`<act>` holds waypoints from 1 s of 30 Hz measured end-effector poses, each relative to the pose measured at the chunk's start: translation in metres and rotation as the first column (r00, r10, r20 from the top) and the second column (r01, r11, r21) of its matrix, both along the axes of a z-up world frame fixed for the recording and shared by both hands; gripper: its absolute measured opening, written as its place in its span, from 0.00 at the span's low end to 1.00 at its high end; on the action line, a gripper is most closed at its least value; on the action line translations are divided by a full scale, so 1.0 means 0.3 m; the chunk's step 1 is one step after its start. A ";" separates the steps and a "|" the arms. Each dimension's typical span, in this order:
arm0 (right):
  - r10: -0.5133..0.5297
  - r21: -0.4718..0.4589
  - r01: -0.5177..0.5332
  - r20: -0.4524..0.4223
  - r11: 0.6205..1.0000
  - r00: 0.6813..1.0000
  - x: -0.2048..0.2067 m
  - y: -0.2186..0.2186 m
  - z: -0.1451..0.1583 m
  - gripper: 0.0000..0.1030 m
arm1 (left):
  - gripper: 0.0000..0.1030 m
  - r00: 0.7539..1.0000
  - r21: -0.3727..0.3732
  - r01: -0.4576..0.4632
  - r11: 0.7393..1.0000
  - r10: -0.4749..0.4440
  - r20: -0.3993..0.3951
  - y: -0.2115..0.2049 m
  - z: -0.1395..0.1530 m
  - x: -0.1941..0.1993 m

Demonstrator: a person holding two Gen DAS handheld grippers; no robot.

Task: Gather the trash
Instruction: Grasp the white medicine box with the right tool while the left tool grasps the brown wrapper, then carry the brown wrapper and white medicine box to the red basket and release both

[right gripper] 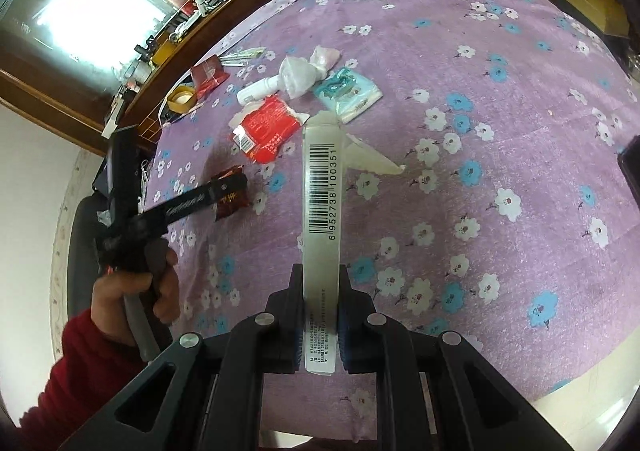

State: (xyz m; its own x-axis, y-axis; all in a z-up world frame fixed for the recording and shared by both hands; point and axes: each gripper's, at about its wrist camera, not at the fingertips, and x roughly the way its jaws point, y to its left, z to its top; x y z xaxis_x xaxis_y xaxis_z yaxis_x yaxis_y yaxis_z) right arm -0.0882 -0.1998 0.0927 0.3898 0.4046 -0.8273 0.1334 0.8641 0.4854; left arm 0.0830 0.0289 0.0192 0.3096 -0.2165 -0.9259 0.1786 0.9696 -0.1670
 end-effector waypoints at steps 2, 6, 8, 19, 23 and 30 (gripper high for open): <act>0.003 -0.001 -0.003 0.002 1.000 1.000 -0.006 0.003 0.002 0.14 | 0.43 1.000 0.024 -0.003 1.000 0.003 0.016 -0.008 -0.007 -0.010; 0.015 -0.004 -0.015 0.009 1.000 1.000 -0.002 0.017 0.007 0.14 | 0.30 0.999 0.038 -0.012 0.999 0.011 0.033 -0.011 -0.025 -0.048; 0.030 -0.015 -0.030 0.020 0.999 0.999 -0.001 0.036 0.014 0.14 | 0.30 0.999 0.022 -0.029 0.999 0.028 0.046 0.004 -0.014 -0.087; 0.200 -0.119 -0.193 0.055 0.974 0.978 0.005 0.255 0.000 0.14 | 0.30 0.962 0.024 -0.108 0.994 0.099 0.253 0.114 0.157 -0.443; 0.279 -0.136 -0.267 0.077 0.954 0.957 0.006 0.355 0.013 0.14 | 0.30 0.942 0.019 -0.145 0.989 0.132 0.308 0.176 0.222 -0.526; 0.358 -0.158 -0.339 0.116 0.927 0.926 0.009 0.470 0.055 0.14 | 0.30 0.918 0.021 -0.231 0.973 0.211 0.337 0.294 0.264 -0.579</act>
State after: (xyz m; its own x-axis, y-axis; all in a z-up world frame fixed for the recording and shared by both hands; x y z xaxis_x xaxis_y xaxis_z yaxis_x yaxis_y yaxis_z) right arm -0.0855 -0.0589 0.1091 0.3600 0.4260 -0.8300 -0.2491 0.9013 0.3545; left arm -0.0907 0.1170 0.0982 0.6331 -0.0555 -0.7720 -0.0063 0.9970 -0.0768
